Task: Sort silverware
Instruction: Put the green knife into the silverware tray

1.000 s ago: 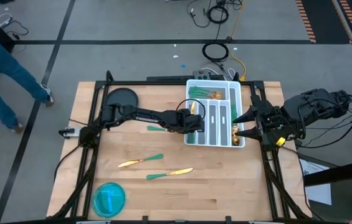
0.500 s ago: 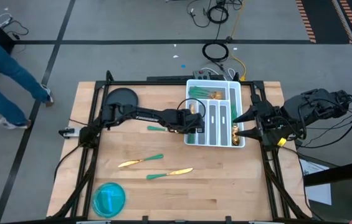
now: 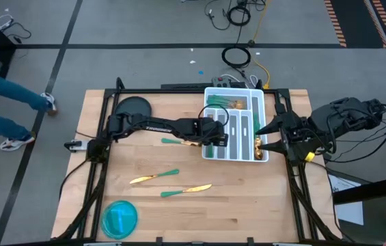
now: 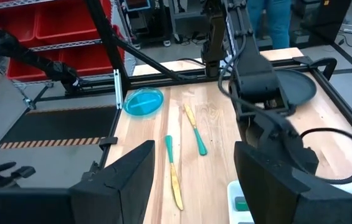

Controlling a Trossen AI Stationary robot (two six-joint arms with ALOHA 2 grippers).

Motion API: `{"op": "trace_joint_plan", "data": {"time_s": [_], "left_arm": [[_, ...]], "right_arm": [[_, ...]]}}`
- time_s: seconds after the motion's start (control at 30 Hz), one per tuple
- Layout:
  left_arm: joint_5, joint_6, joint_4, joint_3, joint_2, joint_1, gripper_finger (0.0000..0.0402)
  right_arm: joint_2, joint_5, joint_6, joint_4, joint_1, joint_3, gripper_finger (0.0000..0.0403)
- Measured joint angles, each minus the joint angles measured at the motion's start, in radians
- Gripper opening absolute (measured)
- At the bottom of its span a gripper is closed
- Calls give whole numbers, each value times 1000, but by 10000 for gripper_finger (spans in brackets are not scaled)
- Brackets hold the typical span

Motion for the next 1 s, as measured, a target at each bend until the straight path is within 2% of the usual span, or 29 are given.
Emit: {"op": "trace_joint_plan", "data": {"time_s": [0.17,0.27,0.33,0.43,0.5,0.6,0.67,0.73,0.83,1.0], "left_arm": [[-2,174,-53,51,-46,6,157],[72,372,-95,93,-88,10,157],[129,524,-188,131,-118,11,157],[139,741,-400,162,-184,5,157],[100,882,-528,171,-235,3,157],[-10,1077,-730,167,-290,1,157],[-27,1169,-745,127,-324,9,157],[22,1197,-690,51,-351,26,157],[112,1250,-581,-115,-397,60,157],[142,1320,-403,-410,-472,113,157]], "right_arm": [[0,0,-10,0,0,0,212],[0,0,-14,0,0,0,212],[-1,0,-11,-5,0,0,212],[-4,3,-7,-28,0,1,212],[-8,4,0,-52,0,1,212],[-12,6,16,-65,0,1,212],[-11,7,29,-71,0,1,212],[-14,7,41,-69,0,1,212],[-14,6,73,-73,0,1,212],[-13,5,98,-77,0,1,212]]}}
